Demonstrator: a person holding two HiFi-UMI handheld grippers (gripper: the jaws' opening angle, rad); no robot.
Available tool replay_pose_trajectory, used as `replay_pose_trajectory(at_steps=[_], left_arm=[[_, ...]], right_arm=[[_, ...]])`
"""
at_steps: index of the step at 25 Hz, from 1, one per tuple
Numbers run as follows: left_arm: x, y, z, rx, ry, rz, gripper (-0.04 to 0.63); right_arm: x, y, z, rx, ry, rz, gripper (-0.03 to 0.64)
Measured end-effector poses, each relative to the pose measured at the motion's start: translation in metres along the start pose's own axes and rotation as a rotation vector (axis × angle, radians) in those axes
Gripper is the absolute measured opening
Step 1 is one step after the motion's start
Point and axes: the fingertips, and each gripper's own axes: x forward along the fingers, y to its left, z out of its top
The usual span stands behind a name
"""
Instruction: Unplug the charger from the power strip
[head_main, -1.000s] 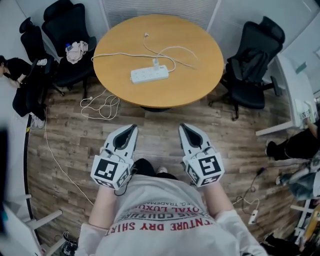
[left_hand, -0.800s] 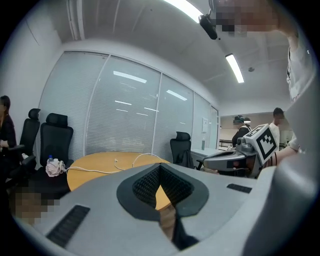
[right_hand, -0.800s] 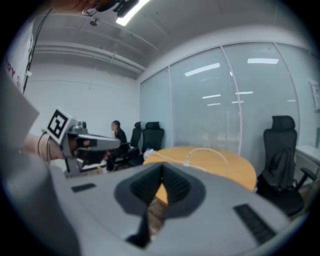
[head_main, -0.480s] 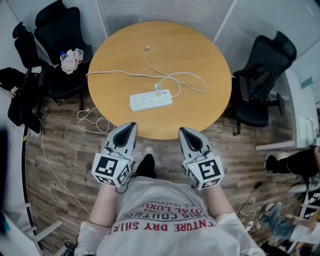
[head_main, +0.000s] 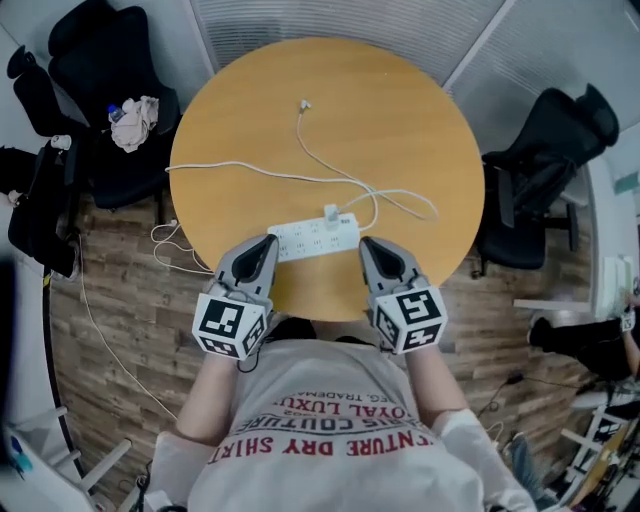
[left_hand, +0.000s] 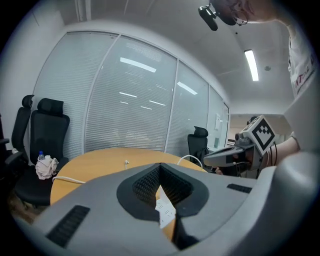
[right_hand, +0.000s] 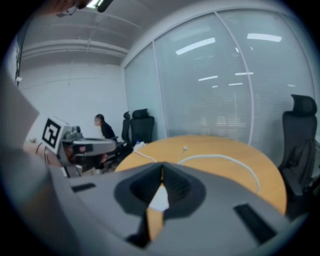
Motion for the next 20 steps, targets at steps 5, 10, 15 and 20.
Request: replay_pose_trajectory(at_steps=[5, 10, 15, 20], left_arm=[[0.021, 0.009, -0.034, -0.055, 0.042, 0.024, 0.029], [0.045, 0.016, -0.076, -0.047, 0.117, 0.023, 0.029], [0.065, 0.016, -0.119, 0.028, 0.196, 0.014, 0.029], [0.093, 0.011, -0.154, 0.052, 0.330, -0.053, 0.030]], right_arm=[[0.035, -0.012, -0.022, -0.004, 0.110, 0.025, 0.028], [0.064, -0.018, -0.050, -0.024, 0.216, 0.076, 0.029], [0.082, -0.019, -0.080, -0.049, 0.315, 0.118, 0.029], [0.103, -0.019, -0.093, -0.052, 0.367, 0.130, 0.178]])
